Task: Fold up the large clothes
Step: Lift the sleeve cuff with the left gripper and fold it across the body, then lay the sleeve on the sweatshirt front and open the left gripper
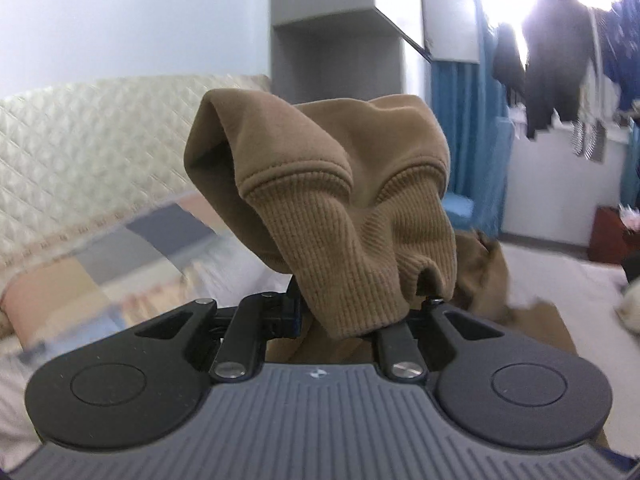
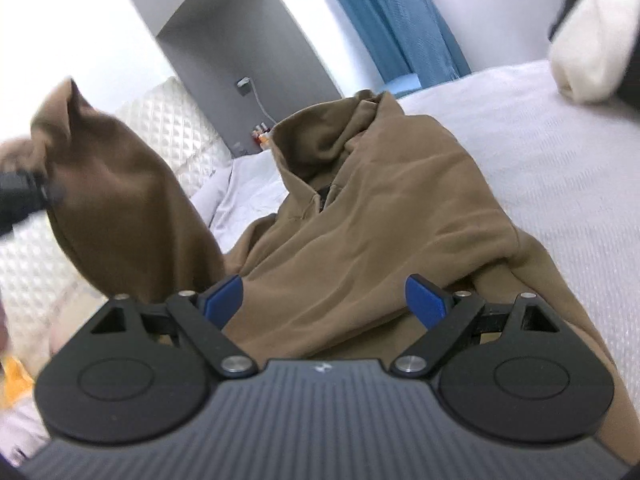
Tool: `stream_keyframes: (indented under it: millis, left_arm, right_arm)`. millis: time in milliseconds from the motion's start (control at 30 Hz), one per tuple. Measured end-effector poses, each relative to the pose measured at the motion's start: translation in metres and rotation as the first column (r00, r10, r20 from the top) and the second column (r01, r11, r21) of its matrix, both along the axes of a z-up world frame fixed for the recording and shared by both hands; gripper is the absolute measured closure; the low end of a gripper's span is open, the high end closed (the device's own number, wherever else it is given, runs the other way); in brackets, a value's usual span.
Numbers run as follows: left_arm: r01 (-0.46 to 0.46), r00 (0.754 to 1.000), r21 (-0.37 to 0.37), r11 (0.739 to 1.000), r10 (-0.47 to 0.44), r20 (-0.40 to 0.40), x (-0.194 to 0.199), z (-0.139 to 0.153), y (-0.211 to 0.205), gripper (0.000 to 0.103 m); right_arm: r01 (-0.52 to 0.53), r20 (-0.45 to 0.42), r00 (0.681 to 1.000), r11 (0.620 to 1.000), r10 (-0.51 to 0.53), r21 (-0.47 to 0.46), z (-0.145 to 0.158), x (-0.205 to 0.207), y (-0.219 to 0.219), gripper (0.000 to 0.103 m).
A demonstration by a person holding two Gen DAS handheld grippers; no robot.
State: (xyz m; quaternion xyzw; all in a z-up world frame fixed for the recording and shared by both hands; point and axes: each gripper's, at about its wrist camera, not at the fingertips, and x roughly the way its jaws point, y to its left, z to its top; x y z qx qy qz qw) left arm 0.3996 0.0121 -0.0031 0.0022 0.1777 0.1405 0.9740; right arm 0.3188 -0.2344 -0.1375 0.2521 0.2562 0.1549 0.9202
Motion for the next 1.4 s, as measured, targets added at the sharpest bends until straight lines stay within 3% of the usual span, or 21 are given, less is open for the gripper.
stream_keyframes:
  millis: [167, 267, 367, 467, 600, 667, 733, 833, 933, 1033, 1167, 1267, 1400]
  left_arm:
    - [0.058, 0.993, 0.001, 0.998, -0.058, -0.099, -0.014, -0.057, -0.075, 0.086]
    - [0.05, 0.986, -0.044, 0.998, -0.056, -0.156, -0.029, -0.1, -0.103, 0.086]
    - [0.046, 0.975, -0.039, 0.998, -0.054, -0.216, -0.039, -0.138, -0.119, 0.086]
    - [0.038, 0.97, -0.049, 0.998, -0.048, -0.239, -0.044, -0.158, -0.114, 0.086]
    - [0.068, 0.956, -0.103, 0.992, -0.094, -0.278, -0.049, -0.16, -0.097, 0.079]
    - [0.097, 0.938, -0.151, 0.984, -0.141, -0.315, -0.052, -0.155, -0.086, 0.055]
    - [0.141, 0.916, -0.215, 0.966, -0.21, -0.342, -0.057, -0.151, -0.08, 0.041]
    - [0.195, 0.877, -0.325, 0.925, -0.313, -0.364, -0.072, -0.148, -0.069, 0.041]
    - [0.196, 0.864, -0.399, 0.896, -0.351, -0.362, -0.095, -0.146, -0.055, 0.04]
    - [0.207, 0.868, -0.43, 0.879, -0.368, -0.334, -0.114, -0.146, -0.037, 0.04]
    - [0.166, 0.9, -0.506, 0.847, -0.34, -0.273, -0.127, -0.153, 0.003, 0.04]
    - [0.131, 0.91, -0.602, 0.788, -0.336, -0.242, -0.117, -0.158, 0.034, 0.04]
    - [0.133, 0.925, -0.62, 0.773, -0.322, -0.203, -0.103, -0.161, 0.063, 0.04]
  right_arm:
    - [0.005, 0.028, 1.0, 1.0, -0.006, 0.026, -0.001, -0.021, -0.024, 0.013]
    - [0.016, 0.023, 1.0, 0.998, -0.017, 0.058, -0.004, -0.034, -0.044, 0.014]
    - [0.068, 0.057, 0.996, 0.998, -0.069, 0.013, -0.001, -0.046, -0.058, 0.013]
    - [0.089, 0.065, 0.994, 0.995, -0.092, 0.04, -0.002, -0.048, -0.07, 0.013]
    - [0.048, 0.025, 0.998, 0.996, -0.05, 0.077, -0.011, -0.042, -0.068, 0.013]
    - [0.02, 0.0, 1.0, 0.995, -0.02, 0.1, -0.015, -0.037, -0.064, 0.013]
    - [-0.016, -0.013, 1.0, 0.994, 0.017, 0.106, -0.017, -0.035, -0.057, 0.013]
    - [-0.069, -0.029, 0.997, 0.99, 0.073, 0.119, -0.021, -0.037, -0.047, 0.012]
    - [-0.092, -0.041, 0.994, 0.987, 0.098, 0.135, -0.022, -0.034, -0.039, 0.013]
    - [-0.092, -0.063, 0.993, 0.979, 0.105, 0.182, -0.023, -0.032, -0.037, 0.013]
    - [-0.107, -0.128, 0.982, 0.964, 0.141, 0.244, -0.031, -0.026, -0.033, 0.018]
    - [-0.087, -0.19, 0.973, 0.968, 0.133, 0.234, -0.038, -0.026, -0.026, 0.018]
    - [-0.079, -0.266, 0.951, 0.954, 0.159, 0.289, -0.051, -0.029, -0.018, 0.018]
